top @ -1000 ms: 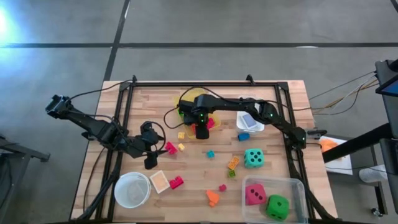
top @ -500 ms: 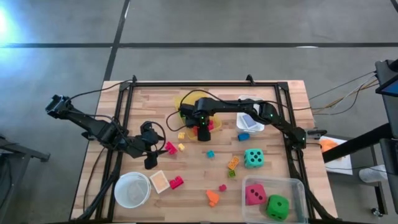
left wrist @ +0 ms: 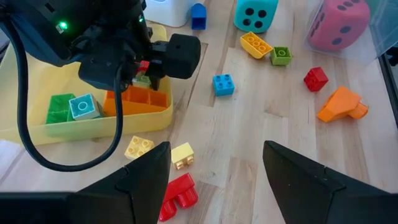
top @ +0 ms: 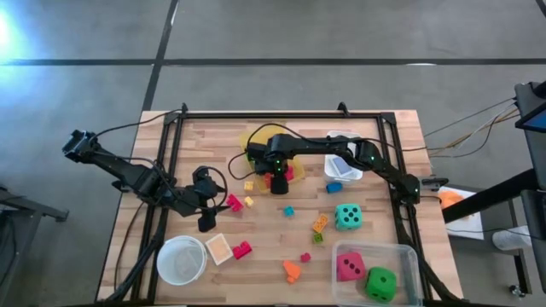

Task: Pick & Place Toys
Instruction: Put the light green game piece into the yellow bin

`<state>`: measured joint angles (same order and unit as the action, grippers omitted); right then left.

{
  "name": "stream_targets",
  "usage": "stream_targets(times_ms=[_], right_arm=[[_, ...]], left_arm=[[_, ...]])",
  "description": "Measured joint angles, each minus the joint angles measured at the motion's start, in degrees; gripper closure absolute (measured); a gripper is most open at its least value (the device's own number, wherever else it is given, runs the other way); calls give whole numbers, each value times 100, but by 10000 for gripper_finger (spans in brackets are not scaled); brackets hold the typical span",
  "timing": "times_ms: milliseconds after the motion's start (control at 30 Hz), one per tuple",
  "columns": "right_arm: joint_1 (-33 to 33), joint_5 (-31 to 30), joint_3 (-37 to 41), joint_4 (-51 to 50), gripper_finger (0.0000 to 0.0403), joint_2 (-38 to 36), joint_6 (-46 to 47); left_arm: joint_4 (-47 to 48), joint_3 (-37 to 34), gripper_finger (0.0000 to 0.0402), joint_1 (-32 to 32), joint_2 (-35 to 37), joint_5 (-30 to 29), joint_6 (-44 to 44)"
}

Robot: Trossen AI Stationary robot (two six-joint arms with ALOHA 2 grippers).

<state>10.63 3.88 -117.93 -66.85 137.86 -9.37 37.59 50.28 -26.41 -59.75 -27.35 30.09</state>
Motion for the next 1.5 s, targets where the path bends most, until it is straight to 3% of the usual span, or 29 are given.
stream_targets(times_ms=[200, 467, 733, 867, 1167, 1500], right_arm=[[0, 0, 0, -37, 110, -2, 212], [0, 0, -26, -44, 54, -11, 275], [-61, -388, -57, -274, 49, -208, 159], [-204, -702, -57, -696, 49, -637, 213], [-861, -689, 201, -997, 49, -1825, 533], [-1562, -645, 1438, -1046, 49, -3182, 1720]], left_arm=[[0, 0, 144, 0, 0, 0, 0], [0, 0, 144, -1, 0, 0, 2], [2, 0, 144, -1, 0, 0, 2], [71, 0, 144, 2, 0, -1, 0], [218, 0, 144, 2, 0, -2, 2], [204, 2, 144, 1, 0, -2, 4]])
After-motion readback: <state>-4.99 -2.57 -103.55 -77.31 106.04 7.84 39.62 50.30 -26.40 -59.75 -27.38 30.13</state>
